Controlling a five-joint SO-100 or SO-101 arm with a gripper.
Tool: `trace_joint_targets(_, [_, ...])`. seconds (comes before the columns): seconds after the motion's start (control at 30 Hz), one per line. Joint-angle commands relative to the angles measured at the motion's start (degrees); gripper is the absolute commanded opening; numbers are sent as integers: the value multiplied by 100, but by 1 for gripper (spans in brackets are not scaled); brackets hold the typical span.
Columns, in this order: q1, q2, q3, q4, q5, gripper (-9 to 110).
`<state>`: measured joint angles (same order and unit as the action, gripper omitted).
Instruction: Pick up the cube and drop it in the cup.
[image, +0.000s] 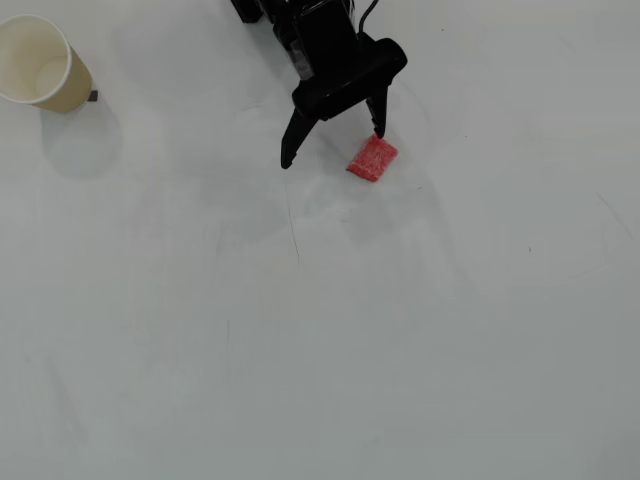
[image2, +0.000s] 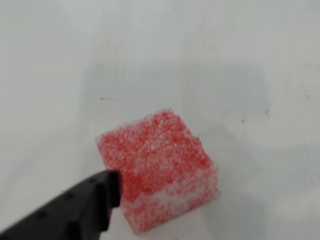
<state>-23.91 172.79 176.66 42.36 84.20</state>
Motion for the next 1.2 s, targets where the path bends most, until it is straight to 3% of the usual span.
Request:
trace_joint_targets(0.0, [-62,-387,-35,-571,-97,54])
trace_joint_targets(0.47, [-193,-2408,-1063,-1512,-97,54])
trace_joint_targets(1.17, [-281,-3753,-1898,-2171,-105,56])
